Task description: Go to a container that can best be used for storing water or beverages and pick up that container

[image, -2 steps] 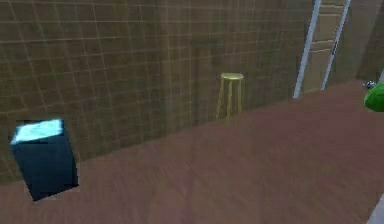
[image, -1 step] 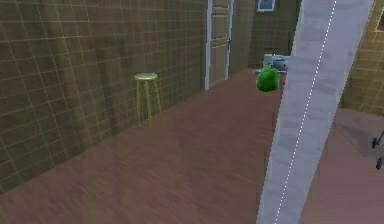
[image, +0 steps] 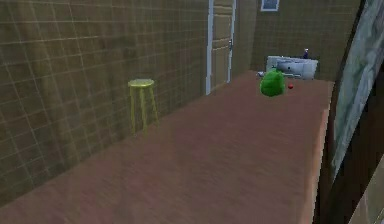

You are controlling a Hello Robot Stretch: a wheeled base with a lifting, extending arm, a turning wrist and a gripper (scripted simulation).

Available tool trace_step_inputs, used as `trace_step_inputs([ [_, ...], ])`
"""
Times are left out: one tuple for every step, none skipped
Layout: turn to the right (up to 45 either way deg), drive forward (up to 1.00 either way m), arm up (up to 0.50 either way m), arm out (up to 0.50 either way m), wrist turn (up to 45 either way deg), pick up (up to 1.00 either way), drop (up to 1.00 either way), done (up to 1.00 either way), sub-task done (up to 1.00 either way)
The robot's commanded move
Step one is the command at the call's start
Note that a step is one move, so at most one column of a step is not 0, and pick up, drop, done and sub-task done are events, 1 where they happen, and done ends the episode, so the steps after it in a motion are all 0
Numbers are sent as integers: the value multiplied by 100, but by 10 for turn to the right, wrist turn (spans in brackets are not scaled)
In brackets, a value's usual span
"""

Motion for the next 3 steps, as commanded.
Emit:
trace_step_inputs([
  [0, 55, 0, 0, 0, 0, 0, 0, 0],
  [300, 0, 0, 0, 0, 0, 0, 0, 0],
  [0, 100, 0, 0, 0, 0, 0, 0, 0],
])
